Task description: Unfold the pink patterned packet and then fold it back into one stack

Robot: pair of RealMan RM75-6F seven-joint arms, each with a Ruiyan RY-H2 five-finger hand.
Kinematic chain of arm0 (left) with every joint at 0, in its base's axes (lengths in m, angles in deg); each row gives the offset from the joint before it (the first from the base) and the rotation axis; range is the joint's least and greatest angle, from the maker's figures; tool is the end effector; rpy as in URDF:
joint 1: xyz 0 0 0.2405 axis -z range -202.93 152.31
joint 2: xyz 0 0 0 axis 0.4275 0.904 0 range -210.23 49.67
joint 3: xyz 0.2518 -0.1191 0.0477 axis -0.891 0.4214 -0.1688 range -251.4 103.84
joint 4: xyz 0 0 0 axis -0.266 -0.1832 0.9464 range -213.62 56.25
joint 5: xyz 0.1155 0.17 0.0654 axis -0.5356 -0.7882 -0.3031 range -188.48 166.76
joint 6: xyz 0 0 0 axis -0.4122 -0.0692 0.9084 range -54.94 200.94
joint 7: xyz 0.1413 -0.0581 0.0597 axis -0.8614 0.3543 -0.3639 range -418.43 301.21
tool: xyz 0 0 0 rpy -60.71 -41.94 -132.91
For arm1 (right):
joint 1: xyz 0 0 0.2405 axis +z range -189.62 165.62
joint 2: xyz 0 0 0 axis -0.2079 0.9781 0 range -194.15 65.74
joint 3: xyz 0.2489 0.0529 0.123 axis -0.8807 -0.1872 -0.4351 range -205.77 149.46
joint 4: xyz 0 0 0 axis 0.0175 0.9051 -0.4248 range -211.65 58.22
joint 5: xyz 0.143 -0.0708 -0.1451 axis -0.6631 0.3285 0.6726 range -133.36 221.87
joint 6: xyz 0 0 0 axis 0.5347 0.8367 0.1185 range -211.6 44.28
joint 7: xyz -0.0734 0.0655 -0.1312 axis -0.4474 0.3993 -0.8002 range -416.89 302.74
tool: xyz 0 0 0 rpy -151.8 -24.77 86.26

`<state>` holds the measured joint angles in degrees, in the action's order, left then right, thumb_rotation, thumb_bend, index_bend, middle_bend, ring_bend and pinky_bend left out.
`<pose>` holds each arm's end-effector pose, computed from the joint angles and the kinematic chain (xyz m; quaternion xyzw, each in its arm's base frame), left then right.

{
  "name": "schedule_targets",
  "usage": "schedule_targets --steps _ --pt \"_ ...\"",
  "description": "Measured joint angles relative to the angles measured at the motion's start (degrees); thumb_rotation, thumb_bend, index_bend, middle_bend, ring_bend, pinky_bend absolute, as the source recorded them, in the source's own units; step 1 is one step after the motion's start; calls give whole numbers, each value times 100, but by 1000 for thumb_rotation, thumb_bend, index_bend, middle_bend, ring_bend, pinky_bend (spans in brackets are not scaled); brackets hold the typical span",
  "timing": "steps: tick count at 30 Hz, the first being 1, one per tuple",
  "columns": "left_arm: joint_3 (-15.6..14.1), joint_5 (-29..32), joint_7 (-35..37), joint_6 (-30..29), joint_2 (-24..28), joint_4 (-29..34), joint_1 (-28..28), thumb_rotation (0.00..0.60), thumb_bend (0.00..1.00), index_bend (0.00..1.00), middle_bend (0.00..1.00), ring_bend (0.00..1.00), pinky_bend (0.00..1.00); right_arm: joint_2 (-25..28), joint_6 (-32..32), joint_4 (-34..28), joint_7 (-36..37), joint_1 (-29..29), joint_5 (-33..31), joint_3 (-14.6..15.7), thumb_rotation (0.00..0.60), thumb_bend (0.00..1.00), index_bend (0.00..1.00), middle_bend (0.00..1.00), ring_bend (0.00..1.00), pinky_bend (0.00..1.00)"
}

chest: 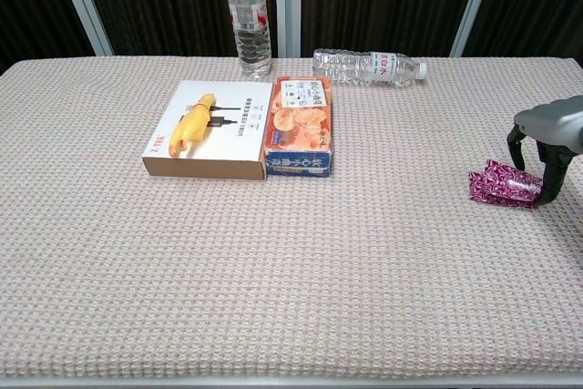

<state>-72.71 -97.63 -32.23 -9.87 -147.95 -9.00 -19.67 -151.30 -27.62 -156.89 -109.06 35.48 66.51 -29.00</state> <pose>-0.4085 0.2076 0.1833 -0.5710 -0.4383 -0.4115 0.5591 -0.2785 -0.3860 -0.0163 0.7309 -0.3890 0.0555 0.5580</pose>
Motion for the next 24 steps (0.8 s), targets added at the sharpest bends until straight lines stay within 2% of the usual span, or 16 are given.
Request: schedule_targets --steps 8,12,24 --pt "4 21 16 -3 2 -11 -17 600 0 212 223 94 270 -49 -32 20 -20 37 74 -27 555 0 470 981 999 932" --pt "6 25 34 3 -6 -28 -17 600 0 212 223 94 269 -77 -47 43 -63 59 73 -18 537 0 470 981 999 933" --pt "14 27 55 -16 -12 -57 -30 600 0 212 223 94 270 -105 -110 89 -103 81 34 -8 549 0 445 981 998 932"
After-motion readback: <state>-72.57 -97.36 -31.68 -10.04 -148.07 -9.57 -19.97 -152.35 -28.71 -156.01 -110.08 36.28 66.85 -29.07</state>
